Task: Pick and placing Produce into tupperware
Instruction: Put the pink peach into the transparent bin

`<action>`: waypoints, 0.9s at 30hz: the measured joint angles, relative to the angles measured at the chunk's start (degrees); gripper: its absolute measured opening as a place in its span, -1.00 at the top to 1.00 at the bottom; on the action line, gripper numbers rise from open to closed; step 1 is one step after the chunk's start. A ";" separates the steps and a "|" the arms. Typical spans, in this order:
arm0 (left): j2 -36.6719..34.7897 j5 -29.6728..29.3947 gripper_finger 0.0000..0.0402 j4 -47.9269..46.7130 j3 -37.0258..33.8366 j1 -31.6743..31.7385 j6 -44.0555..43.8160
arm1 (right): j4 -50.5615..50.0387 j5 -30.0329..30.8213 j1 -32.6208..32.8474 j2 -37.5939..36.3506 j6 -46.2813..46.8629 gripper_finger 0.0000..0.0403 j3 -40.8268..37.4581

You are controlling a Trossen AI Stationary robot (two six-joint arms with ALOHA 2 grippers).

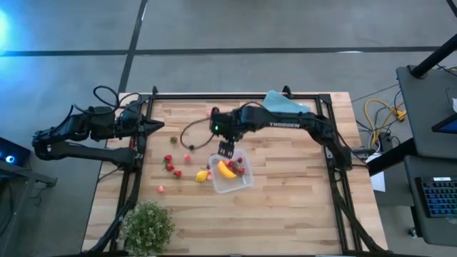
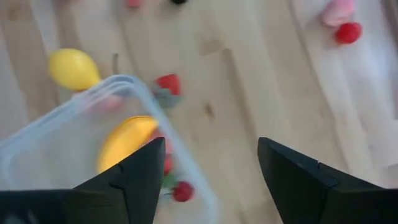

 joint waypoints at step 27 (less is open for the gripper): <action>10.79 -9.41 1.00 24.29 -0.35 0.00 2.72 | -5.79 -8.56 -14.97 -8.11 -18.85 -0.14 -0.56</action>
